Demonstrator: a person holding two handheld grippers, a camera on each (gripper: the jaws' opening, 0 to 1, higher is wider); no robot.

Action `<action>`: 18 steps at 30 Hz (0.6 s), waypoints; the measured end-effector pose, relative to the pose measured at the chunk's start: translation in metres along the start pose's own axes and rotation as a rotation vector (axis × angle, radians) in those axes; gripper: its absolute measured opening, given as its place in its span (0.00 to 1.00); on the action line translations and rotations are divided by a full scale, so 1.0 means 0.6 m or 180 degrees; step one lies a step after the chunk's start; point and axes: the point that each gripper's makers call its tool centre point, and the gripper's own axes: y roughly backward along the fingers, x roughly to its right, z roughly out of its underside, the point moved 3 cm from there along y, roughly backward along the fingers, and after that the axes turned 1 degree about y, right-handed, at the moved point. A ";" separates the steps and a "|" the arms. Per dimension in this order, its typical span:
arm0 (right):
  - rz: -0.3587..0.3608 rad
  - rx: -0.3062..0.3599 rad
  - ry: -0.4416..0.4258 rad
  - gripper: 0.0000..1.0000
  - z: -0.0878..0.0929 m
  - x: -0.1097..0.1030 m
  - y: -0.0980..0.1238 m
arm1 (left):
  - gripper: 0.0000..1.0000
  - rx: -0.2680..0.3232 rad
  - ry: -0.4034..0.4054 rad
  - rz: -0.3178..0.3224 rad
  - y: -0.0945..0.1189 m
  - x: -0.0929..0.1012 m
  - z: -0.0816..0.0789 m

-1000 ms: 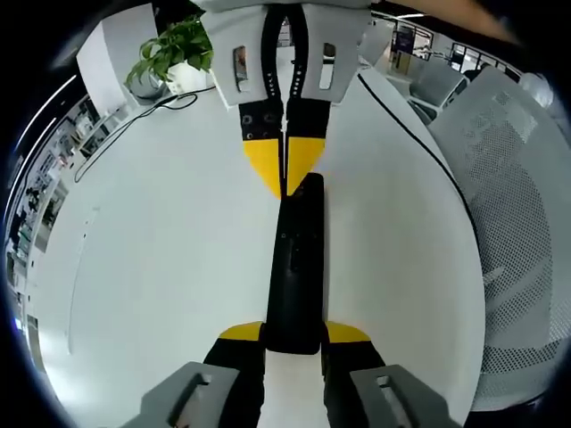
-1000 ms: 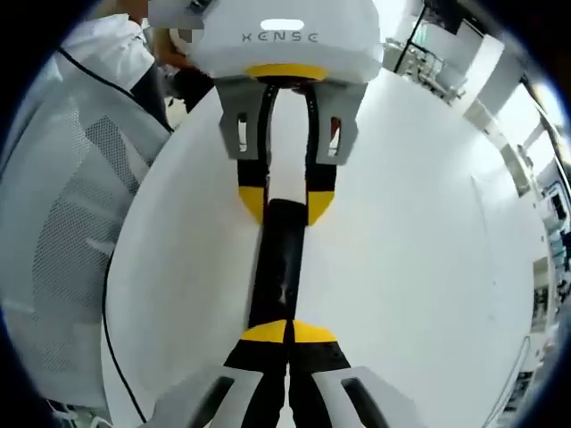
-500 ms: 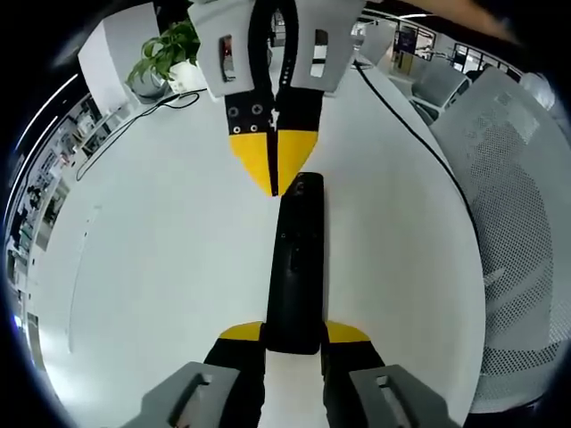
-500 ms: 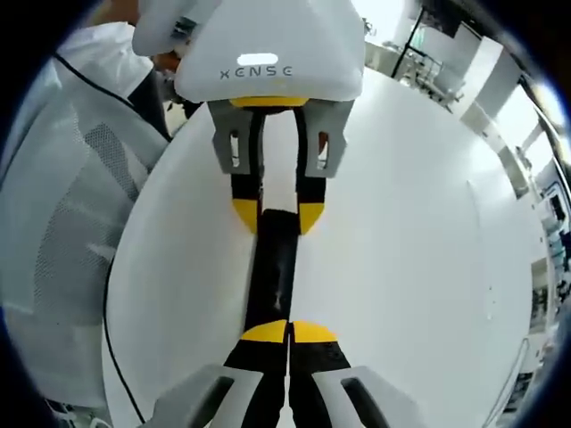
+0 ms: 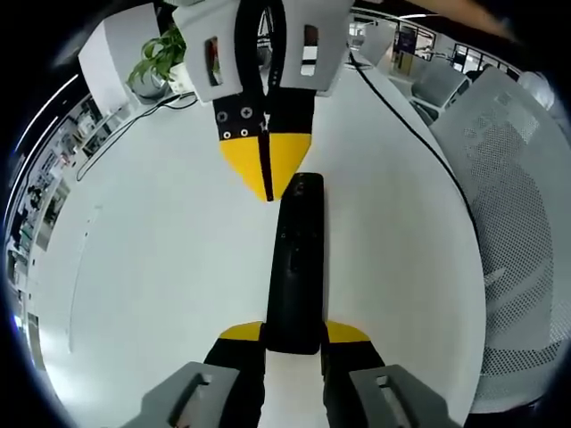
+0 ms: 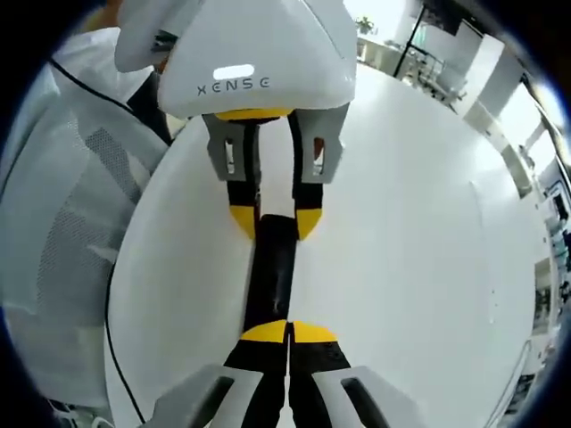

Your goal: Press the specified remote control buttons in sequence, fully releasing each button before pressing the next.

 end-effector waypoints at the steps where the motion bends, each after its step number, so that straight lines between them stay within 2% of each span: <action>1: -0.0006 0.0004 0.0003 0.00 -0.001 -0.001 -0.001 | 0.22 0.0001 0.0000 -0.0002 0.000 0.000 0.000; 18: -0.0087 -0.0022 0.0011 0.00 -0.003 0.002 -0.037 | 0.22 0.0017 0.0007 -0.0006 0.000 0.000 0.002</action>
